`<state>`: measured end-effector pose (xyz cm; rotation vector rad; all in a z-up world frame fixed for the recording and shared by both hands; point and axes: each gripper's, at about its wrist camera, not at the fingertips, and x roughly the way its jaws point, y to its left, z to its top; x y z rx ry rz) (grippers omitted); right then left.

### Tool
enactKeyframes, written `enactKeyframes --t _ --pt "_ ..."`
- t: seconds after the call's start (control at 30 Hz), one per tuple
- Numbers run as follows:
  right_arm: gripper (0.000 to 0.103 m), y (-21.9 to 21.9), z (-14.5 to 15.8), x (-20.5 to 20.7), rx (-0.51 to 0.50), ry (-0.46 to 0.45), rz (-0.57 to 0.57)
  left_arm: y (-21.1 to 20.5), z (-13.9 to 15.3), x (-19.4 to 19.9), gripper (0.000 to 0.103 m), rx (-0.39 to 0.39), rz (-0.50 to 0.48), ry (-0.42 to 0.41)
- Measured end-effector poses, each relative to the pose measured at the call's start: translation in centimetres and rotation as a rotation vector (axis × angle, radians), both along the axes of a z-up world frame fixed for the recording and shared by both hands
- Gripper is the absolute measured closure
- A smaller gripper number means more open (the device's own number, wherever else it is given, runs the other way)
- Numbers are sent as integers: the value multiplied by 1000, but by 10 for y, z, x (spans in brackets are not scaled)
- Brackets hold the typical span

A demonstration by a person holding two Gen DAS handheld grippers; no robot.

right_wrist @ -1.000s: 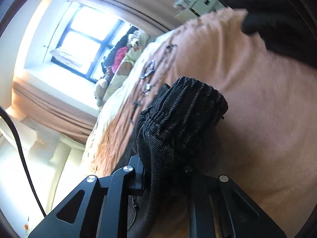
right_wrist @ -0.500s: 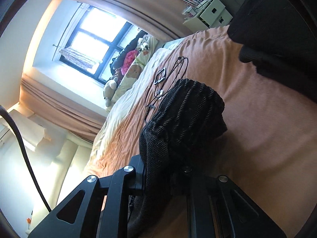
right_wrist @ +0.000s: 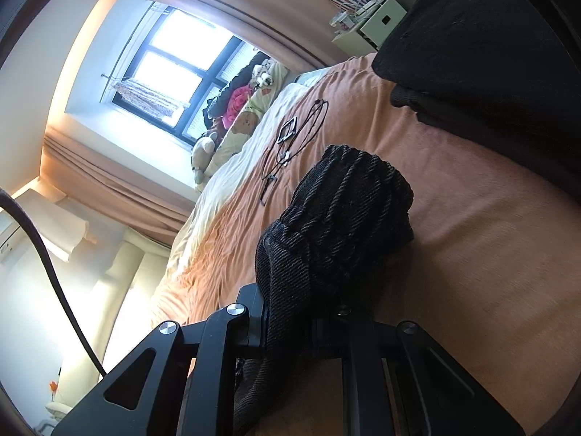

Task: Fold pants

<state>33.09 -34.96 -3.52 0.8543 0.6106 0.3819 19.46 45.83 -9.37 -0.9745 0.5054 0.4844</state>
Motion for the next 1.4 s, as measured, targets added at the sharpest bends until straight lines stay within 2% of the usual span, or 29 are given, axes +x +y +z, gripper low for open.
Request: enactKeyframes --t 0.4,0.5,0.6,0.63,0.67,0.7,0.77,0.87,0.93,0.97,1.0,1.13,1.4 --pt "90 -17 -3 -24 -32 51 6 -12 -26 -44 99 -28 2 34" --pt "90 -21 -16 -19 -25 109 -3 -9 -47 -46 99 -60 12 101" --pt "85 -23 -40 -12 -31 217 -19 -5 -72 -45 95 -115 7 204" --pt "84 -23 -48 -11 -44 259 -21 -3 -78 -47 92 -132 13 231" --pt "81 -24 -51 -11 -59 279 -20 -1 -84 -53 84 -151 21 251" --pt "77 -24 -53 -12 -79 292 -18 1 -85 -57 80 -145 27 257" --pt "76 -24 -50 -16 -119 296 -12 3 -80 -65 62 -92 40 304" --pt "70 -25 -44 -18 -182 310 0 8 -69 -73 58 -38 61 344" --pt "55 -27 -41 -21 -230 322 -21 13 -56 -74 58 22 70 384" --pt "42 -29 -39 -25 -255 319 -42 16 -53 -76 58 43 76 401" --pt "38 -33 -35 -27 -267 310 -64 20 -47 -77 58 62 82 406" --pt "38 -30 -24 -36 -300 295 -88 25 -37 -64 53 84 42 384" --pt "38 -38 -10 -59 -368 244 -165 16 -31 -13 53 98 -34 366"
